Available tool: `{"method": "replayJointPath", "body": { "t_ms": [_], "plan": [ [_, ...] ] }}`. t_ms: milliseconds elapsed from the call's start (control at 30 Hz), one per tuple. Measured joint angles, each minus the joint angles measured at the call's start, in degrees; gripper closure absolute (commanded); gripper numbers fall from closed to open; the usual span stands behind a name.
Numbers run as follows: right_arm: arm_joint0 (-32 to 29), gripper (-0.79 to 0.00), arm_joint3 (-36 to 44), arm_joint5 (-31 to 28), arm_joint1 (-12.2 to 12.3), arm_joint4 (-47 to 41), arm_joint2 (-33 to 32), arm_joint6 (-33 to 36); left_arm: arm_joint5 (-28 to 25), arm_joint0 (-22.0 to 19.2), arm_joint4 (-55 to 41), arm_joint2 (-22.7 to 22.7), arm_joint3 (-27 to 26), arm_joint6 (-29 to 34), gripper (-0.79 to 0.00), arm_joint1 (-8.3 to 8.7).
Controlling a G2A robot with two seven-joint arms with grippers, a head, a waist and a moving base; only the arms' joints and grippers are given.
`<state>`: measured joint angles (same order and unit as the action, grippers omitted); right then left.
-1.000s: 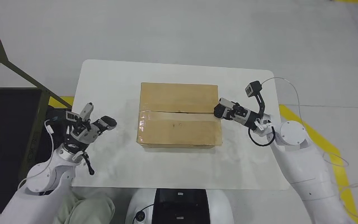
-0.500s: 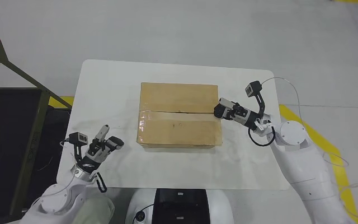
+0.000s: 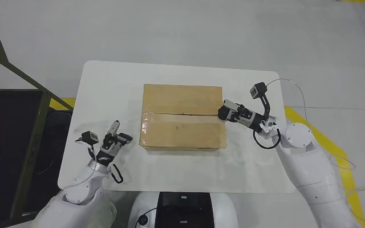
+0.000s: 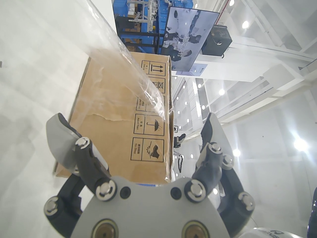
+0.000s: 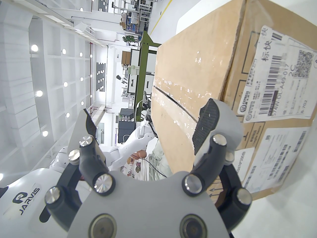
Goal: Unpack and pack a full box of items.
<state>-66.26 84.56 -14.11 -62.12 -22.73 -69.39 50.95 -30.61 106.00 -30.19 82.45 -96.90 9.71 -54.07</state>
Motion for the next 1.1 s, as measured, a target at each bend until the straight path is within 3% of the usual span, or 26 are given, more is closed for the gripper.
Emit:
{"method": "replayJointPath", "body": {
  "t_ms": [567,800,1100],
  "plan": [
    [0.00,-0.785,0.00,0.00,0.00,0.00,0.00,0.00,-0.40,-10.08,0.85,-4.44,5.80,-7.70,-0.785,-3.08],
    [0.00,-0.785,0.00,0.00,0.00,0.00,0.00,0.00,-5.51,-10.70,-0.04,-3.93,5.87,-8.79,-0.785,-4.03],
    [0.00,-0.785,0.00,0.00,0.00,0.00,0.00,0.00,-5.96,-12.30,-1.21,-2.99,4.24,-9.19,-0.785,-5.02]
  ]
}}
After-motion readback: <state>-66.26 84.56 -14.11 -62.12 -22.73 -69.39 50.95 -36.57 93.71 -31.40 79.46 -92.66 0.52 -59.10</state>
